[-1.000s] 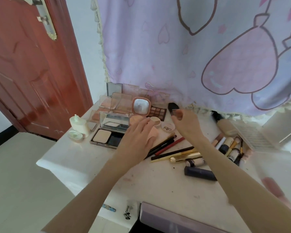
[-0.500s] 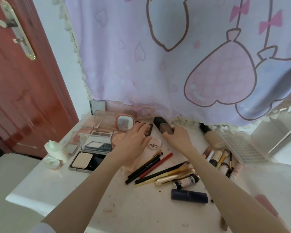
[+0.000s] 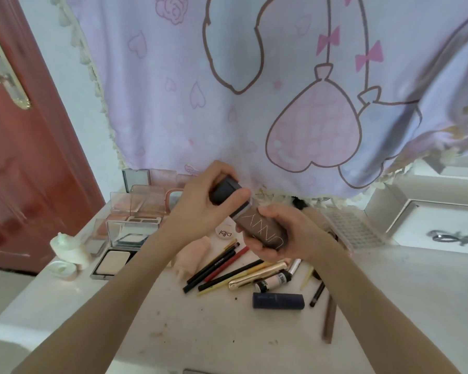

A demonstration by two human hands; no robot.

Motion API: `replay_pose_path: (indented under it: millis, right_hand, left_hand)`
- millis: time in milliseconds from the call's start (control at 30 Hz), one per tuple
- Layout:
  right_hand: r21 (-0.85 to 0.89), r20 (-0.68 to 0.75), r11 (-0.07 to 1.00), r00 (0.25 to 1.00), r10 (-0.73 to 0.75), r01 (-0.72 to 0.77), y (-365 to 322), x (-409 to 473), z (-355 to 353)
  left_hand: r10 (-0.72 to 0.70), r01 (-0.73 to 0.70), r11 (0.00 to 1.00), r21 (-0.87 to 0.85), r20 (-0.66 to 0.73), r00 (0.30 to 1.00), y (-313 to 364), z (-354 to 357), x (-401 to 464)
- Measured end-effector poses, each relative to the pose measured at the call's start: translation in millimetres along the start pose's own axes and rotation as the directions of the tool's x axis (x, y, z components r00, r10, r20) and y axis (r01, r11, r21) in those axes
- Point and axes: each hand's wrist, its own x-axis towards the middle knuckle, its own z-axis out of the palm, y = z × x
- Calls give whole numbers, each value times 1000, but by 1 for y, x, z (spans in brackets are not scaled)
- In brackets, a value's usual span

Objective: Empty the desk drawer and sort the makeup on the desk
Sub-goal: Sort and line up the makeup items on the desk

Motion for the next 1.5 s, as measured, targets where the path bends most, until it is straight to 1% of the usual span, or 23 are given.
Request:
replay_pose_path:
  millis: [67, 133, 233, 367, 500, 700, 767, 900, 967, 1000, 1033, 1067, 1100, 1133, 1167, 1200, 1233, 1267, 1300, 1333, 1367, 1400, 1500]
  right_hand:
    - [-62, 70, 998, 998, -4, 8, -3, -1, 8]
    - [-106, 64, 994, 998, 6, 1, -5, -2, 16]
    - [-226, -26, 974, 1000, -14, 7, -5, -5, 27]
    - [-389, -179, 921, 981, -72, -3, -2, -11, 42]
    - [-506, -281, 862, 950, -140, -22, 2, -12, 51]
    - [-617, -334, 786, 917, -219, -37, 9, -12, 61]
    - [-608, -354, 793, 909, -221, -45, 12, -12, 65]
    - [-622, -384, 783, 883, -271, -30, 18, -10, 73]
    - [-632, -373, 775, 883, -284, -18, 18, -8, 75]
    - [-633, -363, 774, 888, -283, -12, 18, -7, 76]
    - [-639, -353, 769, 893, -280, -12, 20, -7, 77]
    - [-656, -345, 755, 897, -276, -20, 23, -9, 75]
    - [-668, -348, 743, 898, -269, -36, 27, -13, 72]
    - [-659, -364, 751, 895, -259, -51, 32, -20, 67]
    - [-613, -392, 788, 889, -236, -61, 36, -28, 62]
    - [-565, -416, 821, 886, -205, -75, 39, -34, 56]
    - [-542, -431, 836, 883, -187, -87, 40, -37, 50]
    - [-547, -437, 832, 881, -184, -97, 40, -37, 46]
    - [-555, -436, 826, 880, -188, -99, 41, -33, 46]
    - [-563, -428, 822, 882, -198, -88, 41, -27, 48]
    - [-560, -421, 825, 883, -208, -73, 41, -19, 51]
    - [-546, -422, 836, 882, -211, -61, 43, -13, 54]
    - [-483, -434, 875, 877, -208, -32, 51, -1, 58]
  left_hand:
    - [63, -62, 991, 122, -4, 998, 11, -1, 0]
    - [38, -31, 980, 196, -37, 999, 14, -2, 0]
    - [-34, 45, 980, 196, -61, 998, 15, -5, -1]
    - [-72, 87, 963, 254, -70, 995, 15, -4, -6]
    - [-94, 113, 955, 274, -81, 992, 14, -3, -8]
    - [-42, 62, 918, 391, -60, 997, 16, -9, -15]
    - [-7, 27, 916, 401, -53, 999, 21, -7, -18]
    - [-30, 43, 939, 340, -45, 999, 22, -16, -20]
    - [2, 13, 943, 333, -44, 999, 32, -15, -25]
    - [29, -13, 950, 313, -47, 998, 37, -13, -26]
    - [-9, 21, 971, 239, -52, 999, 55, -7, -30]
    - [-6, 28, 972, 234, -90, 996, 26, -15, -28]
    - [-109, 155, 961, 228, -204, 973, -27, -41, -27]
    - [-219, 279, 948, 154, -321, 921, -104, -68, -31]
    - [-335, 396, 912, 110, -358, 872, -162, -100, -32]
    - [-396, 461, 885, 70, -409, 822, -195, -130, -28]
    - [-365, 437, 898, 58, -458, 811, -190, -142, -25]
    - [-310, 430, 896, 113, -534, 787, -145, -134, -23]
    - [-325, 439, 886, 152, -471, 820, -78, -109, -16]
    - [-226, 307, 936, 174, -372, 900, -21, -82, -17]
    - [-198, 252, 958, 140, -315, 928, 18, -62, -21]
    - [-126, 182, 971, 157, -312, 942, 25, -53, -23]
    - [-237, 299, 926, 229, -262, 936, -8, -54, -37]
